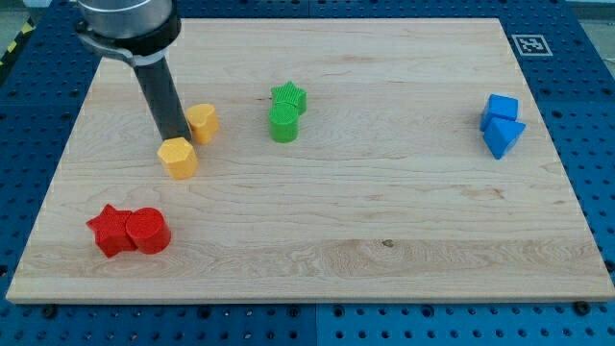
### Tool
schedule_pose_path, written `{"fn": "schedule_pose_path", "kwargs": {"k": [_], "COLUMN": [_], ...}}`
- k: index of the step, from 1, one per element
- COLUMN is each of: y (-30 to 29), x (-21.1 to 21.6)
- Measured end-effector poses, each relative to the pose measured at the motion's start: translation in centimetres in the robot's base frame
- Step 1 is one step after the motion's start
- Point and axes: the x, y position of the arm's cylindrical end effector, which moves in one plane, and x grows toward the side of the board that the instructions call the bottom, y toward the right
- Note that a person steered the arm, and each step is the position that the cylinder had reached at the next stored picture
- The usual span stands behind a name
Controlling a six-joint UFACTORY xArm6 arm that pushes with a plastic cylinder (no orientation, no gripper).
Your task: Slide the yellow hexagon towards the bottom center
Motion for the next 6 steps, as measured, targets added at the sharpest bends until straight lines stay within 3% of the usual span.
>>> {"fn": "schedule_pose_path", "kwargs": {"k": [4,6], "y": [-3.7,-0.9], "x": [1.2,4.1]}}
